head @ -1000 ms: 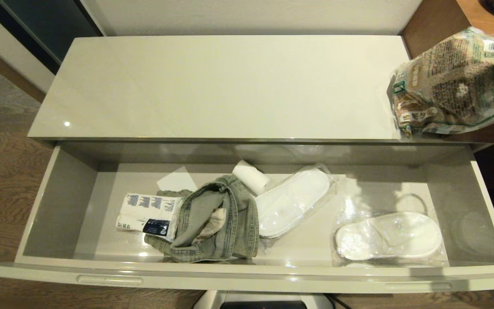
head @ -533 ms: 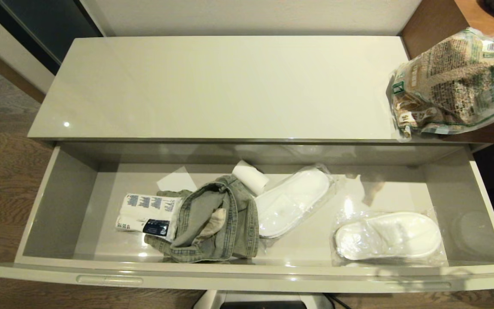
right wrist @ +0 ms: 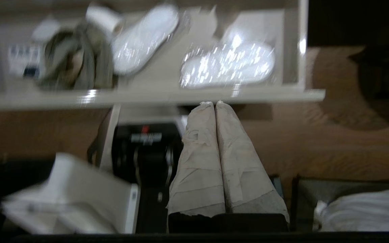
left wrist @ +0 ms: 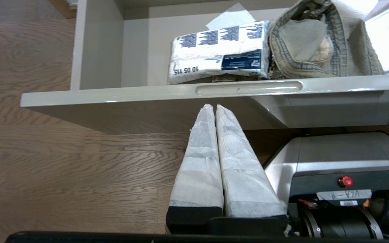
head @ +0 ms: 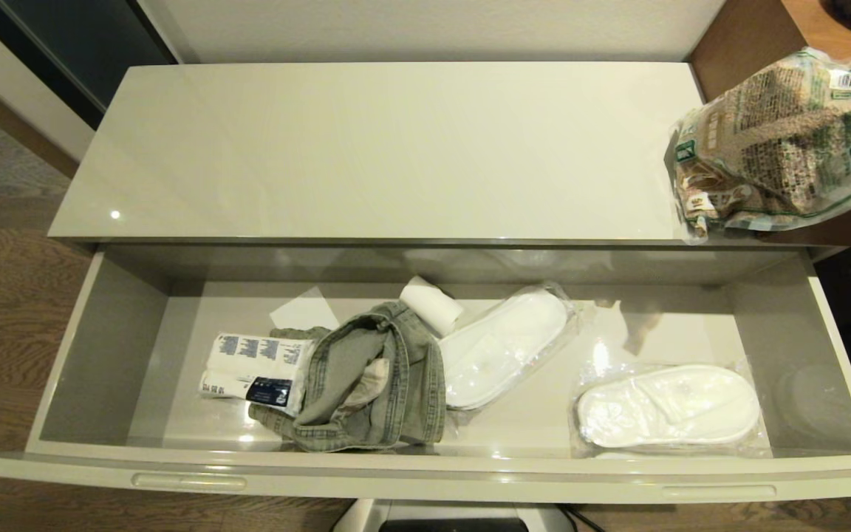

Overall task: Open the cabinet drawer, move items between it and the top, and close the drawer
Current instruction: Close the drawer

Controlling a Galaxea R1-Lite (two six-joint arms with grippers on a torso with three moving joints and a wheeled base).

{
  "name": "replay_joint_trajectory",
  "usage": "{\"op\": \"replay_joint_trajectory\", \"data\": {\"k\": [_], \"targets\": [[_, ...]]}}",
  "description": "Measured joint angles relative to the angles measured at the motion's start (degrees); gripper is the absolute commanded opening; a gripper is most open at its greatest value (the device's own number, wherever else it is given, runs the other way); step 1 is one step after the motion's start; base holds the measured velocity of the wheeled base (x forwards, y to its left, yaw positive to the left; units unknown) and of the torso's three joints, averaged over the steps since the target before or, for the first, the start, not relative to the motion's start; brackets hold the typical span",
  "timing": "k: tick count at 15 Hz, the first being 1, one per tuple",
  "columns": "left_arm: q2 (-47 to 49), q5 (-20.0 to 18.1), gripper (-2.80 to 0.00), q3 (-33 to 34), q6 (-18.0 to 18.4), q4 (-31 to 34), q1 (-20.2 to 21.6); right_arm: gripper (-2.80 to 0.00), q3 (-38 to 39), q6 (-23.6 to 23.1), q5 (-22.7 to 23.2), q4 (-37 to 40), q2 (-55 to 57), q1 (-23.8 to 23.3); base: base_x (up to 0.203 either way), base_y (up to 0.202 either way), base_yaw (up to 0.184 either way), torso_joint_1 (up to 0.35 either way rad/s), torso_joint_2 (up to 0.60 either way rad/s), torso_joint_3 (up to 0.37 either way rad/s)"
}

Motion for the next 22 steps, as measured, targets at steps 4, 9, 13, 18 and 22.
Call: {"op": "replay_joint_trajectory", "data": {"k": [4, 9, 13, 18, 22], "targets": [[0.0, 0.0, -2.80, 0.0, 0.0, 0.0, 0.0, -2.80, 8.1, -0.3, -1.3, 3.8, -8.8, 3.8, 0.000, 0.000, 0.000, 0.000, 0.00, 0.000], [0.0, 0.0, -2.80, 0.0, 0.0, 0.0, 0.0, -2.80, 27.3, -4.6, -1.4, 1.0, -21.4, 0.7, 0.000, 0.000, 0.000, 0.000, 0.00, 0.000], [0.0, 0.0, -2.80, 0.0, 0.0, 0.0, 0.0, -2.80, 41.7, -4.7, -1.6, -8.6, -28.0, 1.6, 0.000, 0.000, 0.000, 0.000, 0.00, 0.000], [0.0, 0.0, -2.80, 0.0, 0.0, 0.0, 0.0, -2.80, 69.6, -4.9, -8.2, -42.8, -36.8, 3.2, 0.000, 0.000, 0.000, 0.000, 0.00, 0.000], [0.0, 0.0, -2.80, 0.0, 0.0, 0.0, 0.0, -2.80, 78.4, -7.9, -11.3, -65.3, -39.1, 3.6, 0.000, 0.000, 0.000, 0.000, 0.00, 0.000]]}}
